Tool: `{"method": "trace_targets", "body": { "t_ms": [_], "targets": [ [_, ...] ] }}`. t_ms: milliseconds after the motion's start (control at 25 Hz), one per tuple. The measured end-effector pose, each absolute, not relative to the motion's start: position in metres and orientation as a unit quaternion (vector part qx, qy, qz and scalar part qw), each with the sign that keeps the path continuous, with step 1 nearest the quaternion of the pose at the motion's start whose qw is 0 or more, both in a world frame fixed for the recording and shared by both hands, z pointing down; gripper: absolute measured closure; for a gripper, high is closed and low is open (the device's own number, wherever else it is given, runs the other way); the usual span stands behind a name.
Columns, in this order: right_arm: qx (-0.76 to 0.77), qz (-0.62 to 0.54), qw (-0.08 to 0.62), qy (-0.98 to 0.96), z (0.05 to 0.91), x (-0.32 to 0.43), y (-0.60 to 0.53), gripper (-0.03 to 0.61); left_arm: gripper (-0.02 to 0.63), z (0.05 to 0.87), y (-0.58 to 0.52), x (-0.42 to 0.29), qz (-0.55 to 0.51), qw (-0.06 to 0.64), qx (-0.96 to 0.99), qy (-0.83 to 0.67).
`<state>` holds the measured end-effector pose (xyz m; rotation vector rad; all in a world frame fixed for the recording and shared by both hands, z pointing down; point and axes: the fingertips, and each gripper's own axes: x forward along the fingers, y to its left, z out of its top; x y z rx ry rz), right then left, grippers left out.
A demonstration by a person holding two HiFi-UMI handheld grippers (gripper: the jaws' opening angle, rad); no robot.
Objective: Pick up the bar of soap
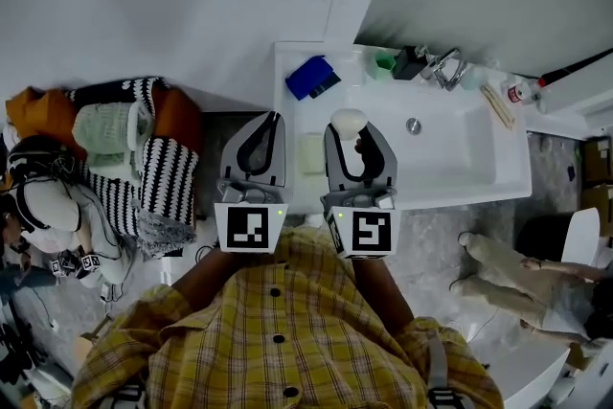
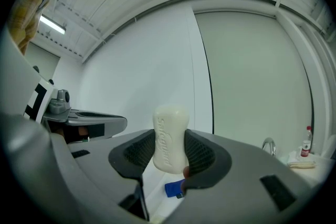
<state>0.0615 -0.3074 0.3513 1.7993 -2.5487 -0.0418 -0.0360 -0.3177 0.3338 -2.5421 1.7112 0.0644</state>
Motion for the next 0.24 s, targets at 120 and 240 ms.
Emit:
{"method": "trace_targets", "body": {
  "t_ms": [120,240],
  "targets": [
    [0.576,-0.017,0.008,-0.817,0.3502,0.0634,-0.3068,0.39,0.592,0.3335,-0.3167,-0.034,0.023,0.038,-0.828,0.559],
    [0.576,-0.017,0.007,-0.817,0.3508,0.0641,-0.3029,0.39,0.592,0.3337,-0.3124,-0.0318,0.028,0.04,-0.828,0.558]
  ]
}}
